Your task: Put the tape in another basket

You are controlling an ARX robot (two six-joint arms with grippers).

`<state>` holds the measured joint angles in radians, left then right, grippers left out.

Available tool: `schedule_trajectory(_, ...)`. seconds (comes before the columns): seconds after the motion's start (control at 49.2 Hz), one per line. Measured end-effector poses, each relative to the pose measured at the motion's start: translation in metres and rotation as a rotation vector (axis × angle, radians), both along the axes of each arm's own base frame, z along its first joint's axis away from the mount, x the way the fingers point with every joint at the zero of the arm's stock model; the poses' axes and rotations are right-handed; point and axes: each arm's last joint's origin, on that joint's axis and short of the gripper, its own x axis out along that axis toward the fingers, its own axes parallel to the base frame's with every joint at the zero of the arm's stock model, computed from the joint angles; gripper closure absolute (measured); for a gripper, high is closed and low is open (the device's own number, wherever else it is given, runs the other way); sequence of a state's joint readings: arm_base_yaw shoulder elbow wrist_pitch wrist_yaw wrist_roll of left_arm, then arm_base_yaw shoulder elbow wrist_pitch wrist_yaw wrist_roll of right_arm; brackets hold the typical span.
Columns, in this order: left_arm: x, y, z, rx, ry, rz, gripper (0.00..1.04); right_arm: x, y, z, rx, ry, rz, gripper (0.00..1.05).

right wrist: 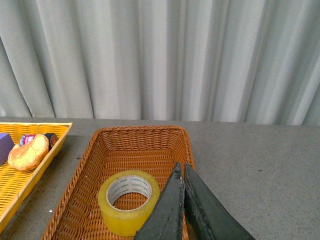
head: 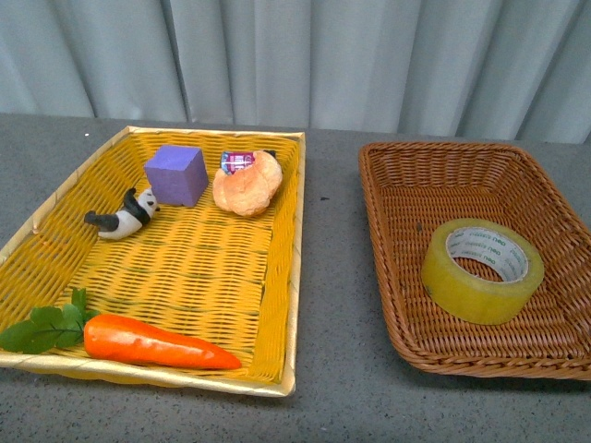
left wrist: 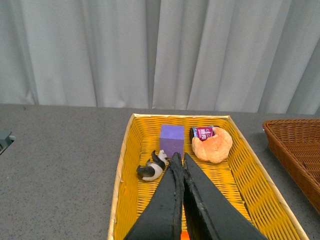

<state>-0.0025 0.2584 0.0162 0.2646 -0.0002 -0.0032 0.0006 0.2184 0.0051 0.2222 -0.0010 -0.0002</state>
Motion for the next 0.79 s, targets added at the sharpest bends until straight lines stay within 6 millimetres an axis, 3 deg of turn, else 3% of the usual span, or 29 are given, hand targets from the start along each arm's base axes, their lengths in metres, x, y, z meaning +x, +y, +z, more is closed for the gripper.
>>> schedule_trajectory(0.509, -0.017, 0.000, -0.004, 0.000, 0.011, 0.000, 1.01, -0.014, 0.000, -0.003, 0.000, 0.005, 0.000, 1.04)
schedule_trajectory(0.631, -0.017, 0.000, -0.004, -0.001, 0.010, 0.000, 0.82, -0.014, 0.000, -0.003, -0.001, 0.005, 0.000, 0.99)
schedule_trajectory(0.793, -0.017, 0.000, -0.004, -0.001, 0.011, 0.000, 0.57, -0.014, 0.000, -0.003, -0.001, 0.005, 0.000, 0.73)
